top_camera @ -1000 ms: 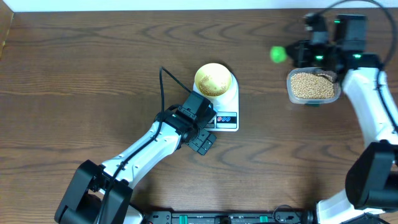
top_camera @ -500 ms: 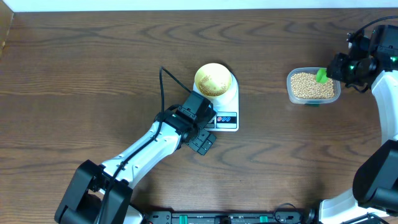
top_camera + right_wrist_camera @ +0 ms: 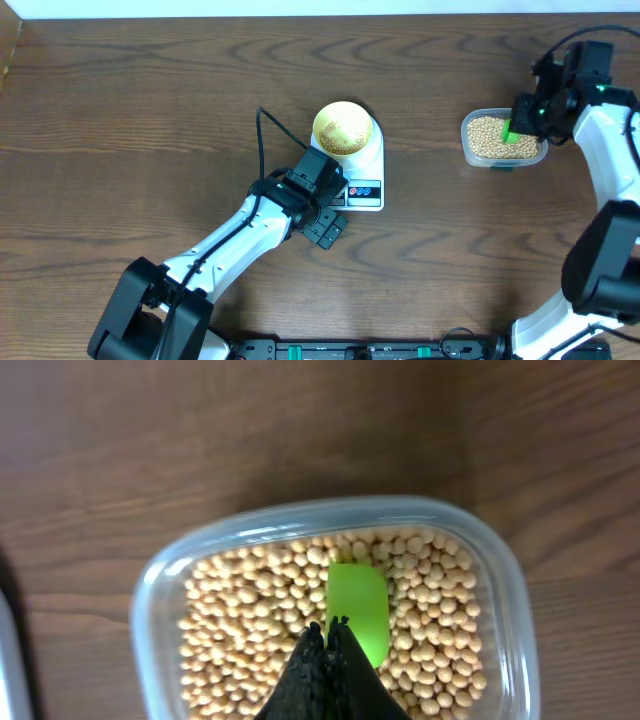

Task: Scoop item into bowl and weigh 50g on scale
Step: 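Dig the scoop into the chickpeas and lift it with the right gripper, then carry the filled scoop over the yellow bowl with the right gripper, then tilt the scoop to pour chickpeas into the yellow bowl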

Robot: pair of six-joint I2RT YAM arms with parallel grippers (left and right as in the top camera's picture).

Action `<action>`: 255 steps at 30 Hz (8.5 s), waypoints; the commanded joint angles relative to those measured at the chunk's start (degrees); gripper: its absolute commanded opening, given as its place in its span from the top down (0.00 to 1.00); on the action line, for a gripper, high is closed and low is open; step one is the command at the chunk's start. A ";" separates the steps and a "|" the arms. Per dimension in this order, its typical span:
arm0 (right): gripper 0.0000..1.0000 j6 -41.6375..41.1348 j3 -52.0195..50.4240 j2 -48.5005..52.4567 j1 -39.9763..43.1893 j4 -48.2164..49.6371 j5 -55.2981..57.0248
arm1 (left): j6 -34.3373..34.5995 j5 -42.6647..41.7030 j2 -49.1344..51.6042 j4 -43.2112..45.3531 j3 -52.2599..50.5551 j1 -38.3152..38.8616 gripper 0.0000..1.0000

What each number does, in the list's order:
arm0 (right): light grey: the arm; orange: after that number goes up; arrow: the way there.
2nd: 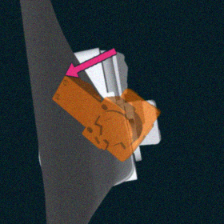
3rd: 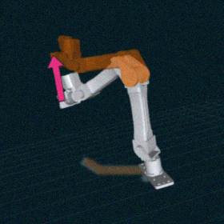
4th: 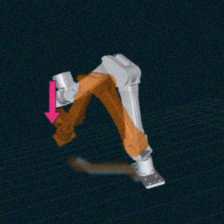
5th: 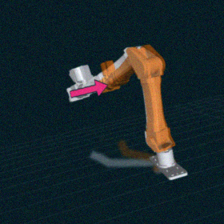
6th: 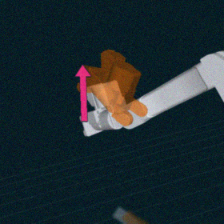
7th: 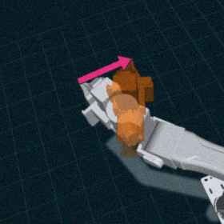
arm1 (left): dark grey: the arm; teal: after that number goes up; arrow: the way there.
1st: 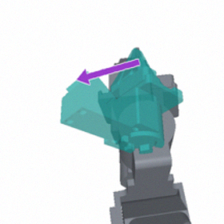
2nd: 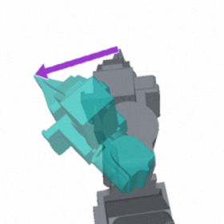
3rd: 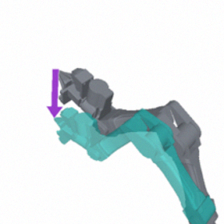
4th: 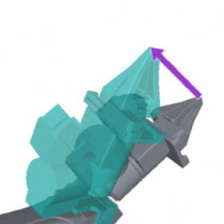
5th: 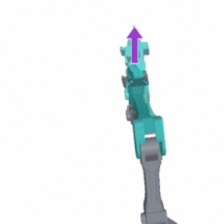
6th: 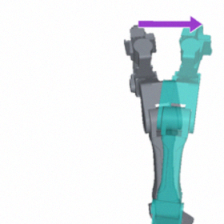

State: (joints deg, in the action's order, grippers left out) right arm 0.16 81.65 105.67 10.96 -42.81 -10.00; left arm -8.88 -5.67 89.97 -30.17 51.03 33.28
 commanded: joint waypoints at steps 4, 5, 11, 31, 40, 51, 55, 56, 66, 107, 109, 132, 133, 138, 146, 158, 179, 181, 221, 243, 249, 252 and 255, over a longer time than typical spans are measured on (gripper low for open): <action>0.99 3.72 0.66 0.42 0.09 -0.24 1.14 | -0.48 0.11 0.37 -0.15 -0.20 0.02 0.02; 0.99 3.78 0.46 0.42 0.20 -0.09 1.14 | -0.48 0.11 0.37 -0.15 -0.20 0.02 0.02; 0.99 3.72 -0.50 0.44 1.66 0.44 -0.15 | -0.48 0.11 0.37 -0.15 -0.20 0.02 0.02; 0.99 3.74 -0.76 9.64 5.38 2.75 -17.75 | -0.48 0.11 0.37 -0.15 -0.20 0.02 0.02; 0.99 3.74 -0.76 9.79 11.10 3.19 -29.31 | -0.50 0.11 0.37 -0.15 -0.20 0.02 0.02; 0.99 3.74 -0.81 9.79 16.35 3.26 -43.23 | -0.48 0.11 0.37 -0.15 -0.20 0.02 0.02; 0.99 3.43 -0.81 9.79 16.74 3.26 -45.46 | -0.48 0.11 0.37 -0.15 -0.20 0.02 0.02; 0.99 2.84 -0.81 9.79 16.83 3.21 -45.92 | -0.48 0.11 0.37 -0.15 -0.20 0.02 0.02; 0.99 -1.05 -0.81 9.79 17.68 3.10 -46.16 | -0.50 0.11 0.37 -0.15 -0.20 0.02 0.02; 0.99 -5.49 -0.81 9.79 18.75 4.92 -53.88 | -0.50 0.11 0.37 -0.15 -0.20 0.02 0.02; 0.99 -5.42 -0.81 9.79 18.73 4.94 -54.73 | -0.48 0.11 0.37 -0.15 -0.20 0.02 0.02; 0.99 -5.51 -0.81 9.79 17.59 7.50 -65.20 | -0.50 0.11 0.37 -0.15 -0.20 0.02 0.02; 0.99 -5.55 -0.81 9.79 17.42 7.50 -65.20 | -0.50 0.11 0.37 -0.15 -0.20 0.02 0.02; 0.99 -6.82 -0.81 9.79 15.80 7.72 -65.20 | -0.48 0.11 0.37 -0.15 -0.20 0.02 0.02; 0.99 -9.55 -0.81 9.79 12.02 9.90 -65.20 | -0.50 0.11 0.37 -0.15 -0.20 0.02 0.02; 0.99 -16.22 -0.81 9.79 3.45 16.02 -65.20 | -0.48 0.11 0.37 -0.15 -0.20 0.02 0.02; 0.99 -31.65 -0.81 9.79 -13.55 33.42 -63.73 | -0.48 0.11 0.37 -0.15 -0.20 0.02 0.02; 0.99 -31.63 -0.81 9.79 -15.23 33.42 -62.25 | -0.50 0.11 0.37 -0.15 -0.20 0.02 0.02; 0.99 -17.62 -0.81 9.79 -22.16 33.38 -44.37 | -0.50 0.11 0.37 -0.15 -0.20 0.02 0.02; 0.99 -12.28 -0.70 4.42 -23.32 30.08 -39.71 | -0.50 0.11 0.37 -0.15 -0.20 0.02 0.02; 0.99 -7.08 -0.70 0.94 -26.10 27.65 -32.33 | -0.50 0.11 0.37 -0.15 -0.20 0.02 0.02; 0.99 -4.31 -0.70 -0.37 -27.89 26.91 -27.93 | -0.48 0.11 0.37 -0.15 -0.20 0.02 0.02; 0.99 -1.36 -0.70 -1.03 -29.11 26.67 -25.42 | -0.50 0.11 0.37 -0.15 -0.20 0.02 0.02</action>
State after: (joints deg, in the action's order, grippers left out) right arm -6.31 81.03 106.28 -17.15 -15.75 -40.23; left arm -8.88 -5.67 89.97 -30.17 51.03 33.28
